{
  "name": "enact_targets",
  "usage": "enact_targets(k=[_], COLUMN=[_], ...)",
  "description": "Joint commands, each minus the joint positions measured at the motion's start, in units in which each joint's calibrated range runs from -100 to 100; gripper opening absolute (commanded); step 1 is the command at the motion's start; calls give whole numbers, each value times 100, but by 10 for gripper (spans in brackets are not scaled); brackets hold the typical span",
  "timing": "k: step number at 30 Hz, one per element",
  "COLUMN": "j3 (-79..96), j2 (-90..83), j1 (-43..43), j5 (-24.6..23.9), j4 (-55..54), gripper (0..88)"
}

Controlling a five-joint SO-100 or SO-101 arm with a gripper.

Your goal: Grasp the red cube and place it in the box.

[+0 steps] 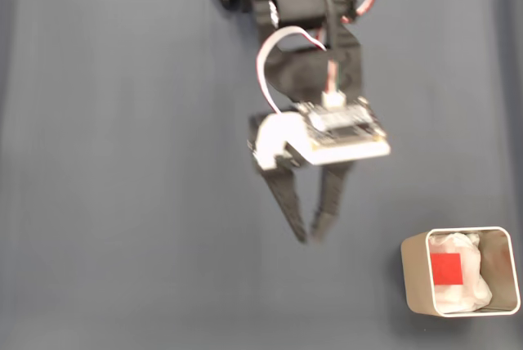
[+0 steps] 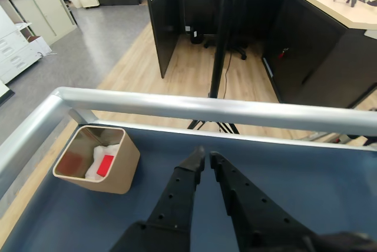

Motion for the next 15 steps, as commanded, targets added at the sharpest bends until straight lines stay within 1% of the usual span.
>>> enact_targets(k=[1, 15], j3=[681, 3984], j2=[-1066, -3978], j1=[192, 285], j5=[-63, -29], j4=[17, -8], gripper=[0, 0])
